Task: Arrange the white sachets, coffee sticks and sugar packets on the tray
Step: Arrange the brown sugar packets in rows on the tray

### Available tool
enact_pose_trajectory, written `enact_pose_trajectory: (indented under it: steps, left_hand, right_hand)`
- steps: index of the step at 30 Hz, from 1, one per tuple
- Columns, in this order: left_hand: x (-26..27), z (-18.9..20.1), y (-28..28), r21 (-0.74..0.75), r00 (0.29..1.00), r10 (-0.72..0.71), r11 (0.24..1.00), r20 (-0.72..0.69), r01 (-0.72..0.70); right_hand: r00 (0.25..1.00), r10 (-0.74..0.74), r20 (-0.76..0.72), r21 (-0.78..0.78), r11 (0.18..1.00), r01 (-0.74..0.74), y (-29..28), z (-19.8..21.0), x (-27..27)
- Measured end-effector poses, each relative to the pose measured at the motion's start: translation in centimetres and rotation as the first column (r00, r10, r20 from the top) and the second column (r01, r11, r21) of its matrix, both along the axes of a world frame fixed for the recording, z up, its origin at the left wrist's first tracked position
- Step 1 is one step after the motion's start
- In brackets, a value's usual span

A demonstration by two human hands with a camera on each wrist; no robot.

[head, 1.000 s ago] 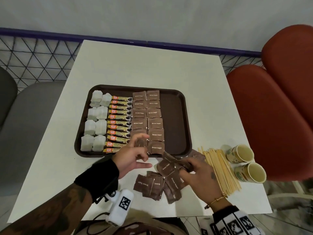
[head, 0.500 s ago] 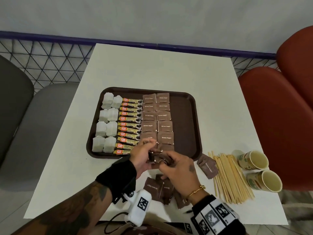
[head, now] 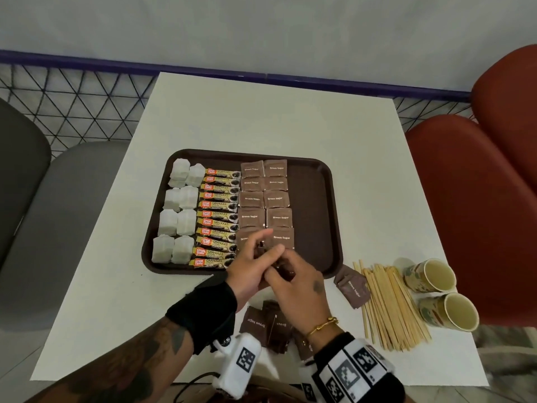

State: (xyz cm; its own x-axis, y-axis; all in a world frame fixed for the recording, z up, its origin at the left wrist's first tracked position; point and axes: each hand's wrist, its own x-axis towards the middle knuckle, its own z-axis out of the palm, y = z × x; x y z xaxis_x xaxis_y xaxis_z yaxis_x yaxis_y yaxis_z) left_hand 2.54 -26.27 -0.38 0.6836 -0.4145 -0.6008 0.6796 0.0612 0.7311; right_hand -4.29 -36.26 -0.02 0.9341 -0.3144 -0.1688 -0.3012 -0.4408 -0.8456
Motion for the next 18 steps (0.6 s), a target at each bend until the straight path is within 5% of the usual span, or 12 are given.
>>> enact_pose_trajectory:
  steps: [5, 10, 14, 18]
  left_hand:
    - [0.8, -0.5, 1.1, -0.043, 0.998, 0.001, 0.999, -0.063, -0.003]
    - [1.1, -0.6, 1.2, 0.012, 0.996, -0.09, 0.996, 0.004, 0.09]
    - [0.9, -0.9, 0.4, 0.041, 0.989, -0.148, 0.988, 0.022, 0.147]
    - [0.6, -0.8, 0.2, 0.054, 0.978, -0.208, 0.977, 0.021, 0.207]
  right_hand:
    - [0.999, 0.042, 0.009, -0.009, 0.999, -0.042, -3.1, 0.6, -1.6]
    - [0.967, -0.234, -0.101, -0.355, 0.917, 0.185, -10.3, -1.4, -3.4]
    - [0.912, -0.171, -0.374, -0.487, 0.872, -0.036, -13.0, -2.4, -4.1]
    - [0.874, -0.095, -0.476, -0.511, 0.839, -0.187, -13.5, -2.8, -3.5]
